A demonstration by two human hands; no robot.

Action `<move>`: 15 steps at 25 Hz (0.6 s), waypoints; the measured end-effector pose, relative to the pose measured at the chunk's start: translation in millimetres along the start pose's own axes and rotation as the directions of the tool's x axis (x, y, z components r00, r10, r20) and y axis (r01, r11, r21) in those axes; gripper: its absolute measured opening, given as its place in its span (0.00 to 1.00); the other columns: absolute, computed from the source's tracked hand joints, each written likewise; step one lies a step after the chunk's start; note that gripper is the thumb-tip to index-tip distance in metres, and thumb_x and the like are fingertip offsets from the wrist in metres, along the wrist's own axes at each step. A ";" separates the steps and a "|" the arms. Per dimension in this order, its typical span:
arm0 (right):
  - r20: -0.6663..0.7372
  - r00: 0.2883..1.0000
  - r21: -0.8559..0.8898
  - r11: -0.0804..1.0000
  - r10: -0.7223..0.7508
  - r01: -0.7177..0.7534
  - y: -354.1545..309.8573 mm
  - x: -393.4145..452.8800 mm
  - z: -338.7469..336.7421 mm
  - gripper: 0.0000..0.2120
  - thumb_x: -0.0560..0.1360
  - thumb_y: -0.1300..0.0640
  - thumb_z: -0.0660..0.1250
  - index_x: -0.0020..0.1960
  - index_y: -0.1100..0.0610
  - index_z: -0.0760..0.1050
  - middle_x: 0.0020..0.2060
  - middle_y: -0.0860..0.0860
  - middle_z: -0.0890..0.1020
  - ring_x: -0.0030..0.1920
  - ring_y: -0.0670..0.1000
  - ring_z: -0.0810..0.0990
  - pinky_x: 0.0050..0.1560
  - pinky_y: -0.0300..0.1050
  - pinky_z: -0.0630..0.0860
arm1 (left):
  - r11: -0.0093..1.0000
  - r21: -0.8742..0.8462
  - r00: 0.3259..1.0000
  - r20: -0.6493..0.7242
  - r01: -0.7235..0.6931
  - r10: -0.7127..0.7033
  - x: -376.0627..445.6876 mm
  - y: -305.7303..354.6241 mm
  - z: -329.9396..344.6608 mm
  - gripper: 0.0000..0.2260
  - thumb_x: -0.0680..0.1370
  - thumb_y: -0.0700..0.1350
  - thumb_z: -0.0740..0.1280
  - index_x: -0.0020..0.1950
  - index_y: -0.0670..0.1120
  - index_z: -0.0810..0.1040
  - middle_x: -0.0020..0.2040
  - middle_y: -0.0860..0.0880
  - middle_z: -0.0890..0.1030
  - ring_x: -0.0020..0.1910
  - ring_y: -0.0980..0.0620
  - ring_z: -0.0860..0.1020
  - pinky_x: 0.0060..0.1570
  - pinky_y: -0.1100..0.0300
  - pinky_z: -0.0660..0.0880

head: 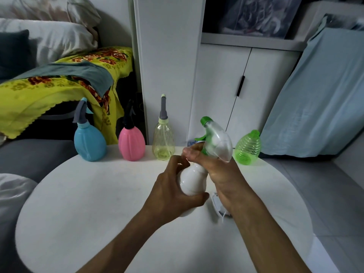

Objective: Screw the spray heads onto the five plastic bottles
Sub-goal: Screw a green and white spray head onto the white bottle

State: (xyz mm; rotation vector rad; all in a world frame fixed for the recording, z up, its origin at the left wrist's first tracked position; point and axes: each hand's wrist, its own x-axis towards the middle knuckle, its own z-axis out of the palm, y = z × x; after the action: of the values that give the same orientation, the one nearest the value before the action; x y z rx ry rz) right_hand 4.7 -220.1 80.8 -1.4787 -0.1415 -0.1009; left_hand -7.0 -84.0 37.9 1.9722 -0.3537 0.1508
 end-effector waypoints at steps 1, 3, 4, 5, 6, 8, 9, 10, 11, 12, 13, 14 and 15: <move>0.056 0.998 -0.022 0.999 0.037 -0.035 0.5 1.8 -2.2 0.11 0.62 0.48 0.79 0.42 0.48 0.83 0.39 0.47 0.87 0.44 0.46 0.86 0.43 0.35 0.78 | 1.000 -0.025 1.000 -0.021 0.008 -0.009 3.4 -1.3 -1.6 0.34 0.60 0.54 0.80 0.61 0.56 0.69 0.51 0.55 0.83 0.46 0.55 0.83 0.45 0.49 0.81; 0.119 0.988 -0.080 0.992 0.103 -0.094 2.0 4.2 -2.9 0.16 0.65 0.48 0.78 0.51 0.50 0.81 0.47 0.47 0.87 0.50 0.48 0.86 0.48 0.41 0.79 | 0.995 -0.097 0.995 -0.084 0.037 -0.045 8.7 -4.0 -5.8 0.30 0.60 0.55 0.80 0.57 0.53 0.71 0.49 0.54 0.83 0.45 0.54 0.83 0.45 0.46 0.81; 0.100 0.989 -0.119 0.989 0.105 -0.093 3.4 5.0 -2.1 0.17 0.66 0.49 0.77 0.53 0.50 0.80 0.48 0.47 0.87 0.51 0.49 0.85 0.50 0.44 0.78 | 0.992 -0.118 0.992 -0.108 0.050 -0.063 10.5 -5.6 -8.0 0.28 0.60 0.56 0.79 0.55 0.53 0.72 0.48 0.54 0.83 0.45 0.55 0.83 0.45 0.46 0.81; 0.061 0.995 -0.161 0.984 0.083 -0.072 4.8 5.0 -1.4 0.15 0.68 0.50 0.76 0.53 0.49 0.80 0.48 0.46 0.87 0.51 0.48 0.85 0.50 0.45 0.78 | 0.992 -0.116 0.991 -0.117 0.059 -0.072 11.9 -7.1 -9.6 0.27 0.60 0.57 0.79 0.54 0.54 0.73 0.48 0.54 0.83 0.46 0.55 0.82 0.45 0.46 0.81; 0.025 0.998 -0.199 0.979 0.049 -0.043 6.4 4.8 -0.2 0.13 0.69 0.52 0.76 0.52 0.49 0.80 0.48 0.46 0.87 0.50 0.47 0.85 0.49 0.45 0.79 | 0.992 -0.104 0.991 -0.107 0.065 -0.076 12.7 -8.5 -10.1 0.27 0.61 0.57 0.79 0.55 0.54 0.74 0.48 0.55 0.83 0.47 0.56 0.82 0.47 0.47 0.81; -0.021 1.000 -0.270 0.963 -0.013 0.007 10.0 3.9 2.0 0.10 0.71 0.55 0.76 0.51 0.49 0.80 0.46 0.44 0.87 0.47 0.45 0.85 0.48 0.44 0.80 | 0.992 -0.101 0.994 -0.070 0.081 -0.088 12.9 -11.3 -9.1 0.28 0.62 0.58 0.80 0.58 0.55 0.75 0.51 0.55 0.83 0.51 0.56 0.81 0.50 0.48 0.80; -0.044 0.998 -0.297 0.955 -0.036 0.022 11.5 3.9 2.3 0.10 0.71 0.56 0.76 0.51 0.50 0.80 0.46 0.44 0.87 0.46 0.44 0.84 0.47 0.42 0.80 | 0.991 -0.100 0.994 -0.052 0.094 -0.100 13.6 -12.8 -8.3 0.31 0.62 0.59 0.79 0.61 0.55 0.75 0.53 0.55 0.83 0.53 0.56 0.81 0.51 0.49 0.80; -0.072 0.996 -0.316 0.948 -0.056 0.031 12.4 4.7 1.9 0.10 0.71 0.56 0.76 0.51 0.50 0.80 0.46 0.44 0.87 0.46 0.43 0.84 0.46 0.40 0.80 | 0.990 -0.090 0.993 -0.034 0.111 -0.115 14.2 -14.8 -7.7 0.34 0.61 0.61 0.79 0.64 0.55 0.73 0.56 0.56 0.82 0.55 0.55 0.80 0.53 0.51 0.79; -0.106 0.991 -0.333 0.942 -0.075 0.036 13.1 6.5 0.2 0.10 0.71 0.56 0.76 0.51 0.50 0.80 0.46 0.44 0.86 0.46 0.41 0.84 0.45 0.37 0.79 | 0.989 -0.070 0.991 -0.017 0.133 -0.134 14.9 -16.8 -7.5 0.38 0.61 0.62 0.79 0.67 0.56 0.71 0.60 0.56 0.80 0.58 0.56 0.78 0.55 0.55 0.77; -0.144 0.985 -0.354 0.934 -0.097 0.040 13.7 9.6 -3.0 0.10 0.72 0.57 0.76 0.52 0.50 0.80 0.46 0.44 0.86 0.46 0.41 0.83 0.45 0.36 0.78 | 0.987 -0.047 0.988 -0.003 0.155 -0.155 15.1 -18.8 -7.7 0.41 0.61 0.62 0.79 0.70 0.56 0.68 0.64 0.56 0.77 0.60 0.56 0.76 0.56 0.59 0.74; -0.179 0.977 -0.381 0.924 -0.119 0.043 14.2 14.2 -6.8 0.10 0.72 0.57 0.75 0.52 0.51 0.79 0.47 0.44 0.86 0.47 0.41 0.83 0.45 0.36 0.77 | 0.984 -0.027 0.984 0.005 0.176 -0.176 14.9 -20.8 -8.7 0.42 0.63 0.61 0.79 0.73 0.56 0.66 0.66 0.56 0.74 0.62 0.57 0.74 0.57 0.61 0.71; -0.213 0.967 -0.413 0.910 -0.141 0.042 14.4 20.5 -11.9 0.10 0.73 0.57 0.75 0.53 0.51 0.79 0.48 0.44 0.85 0.47 0.42 0.83 0.46 0.37 0.76 | 0.981 -0.014 0.981 0.007 0.193 -0.193 14.7 -22.4 -9.5 0.42 0.64 0.60 0.78 0.74 0.57 0.64 0.67 0.57 0.73 0.63 0.57 0.72 0.57 0.61 0.70; -0.247 0.956 -0.444 0.895 -0.158 0.033 14.9 28.4 -17.7 0.10 0.73 0.57 0.74 0.53 0.52 0.78 0.49 0.44 0.85 0.49 0.43 0.83 0.48 0.40 0.76 | 0.978 -0.010 0.978 0.006 0.209 -0.209 14.7 -23.6 -10.2 0.41 0.66 0.59 0.78 0.74 0.57 0.63 0.67 0.57 0.72 0.64 0.57 0.71 0.59 0.59 0.71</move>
State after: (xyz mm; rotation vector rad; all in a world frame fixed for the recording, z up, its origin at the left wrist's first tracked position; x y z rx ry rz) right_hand 35.6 -235.9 69.1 -1.8887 0.0416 -0.4450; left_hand 14.9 -68.4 25.5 1.9852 -0.1484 0.0092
